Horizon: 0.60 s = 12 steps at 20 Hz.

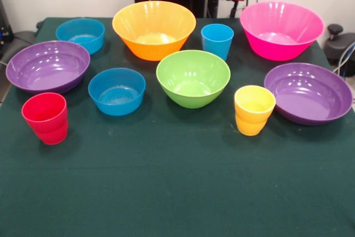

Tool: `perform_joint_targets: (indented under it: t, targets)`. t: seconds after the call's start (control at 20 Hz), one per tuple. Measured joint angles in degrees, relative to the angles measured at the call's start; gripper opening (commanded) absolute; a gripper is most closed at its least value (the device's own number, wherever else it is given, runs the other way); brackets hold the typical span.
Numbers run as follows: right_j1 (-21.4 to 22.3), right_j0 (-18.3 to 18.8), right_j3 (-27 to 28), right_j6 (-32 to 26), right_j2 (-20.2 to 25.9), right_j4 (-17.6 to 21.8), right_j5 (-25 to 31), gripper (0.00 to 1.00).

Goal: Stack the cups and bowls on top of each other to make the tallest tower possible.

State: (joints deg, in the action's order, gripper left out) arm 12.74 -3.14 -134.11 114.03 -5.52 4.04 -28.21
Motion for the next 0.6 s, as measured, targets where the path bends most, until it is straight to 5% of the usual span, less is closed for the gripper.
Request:
perform_joint_targets:
  t: [0.6]
  targets:
    - [0.0, 0.3, 0.1, 0.0, 0.2, 0.0, 0.5, 1.0]
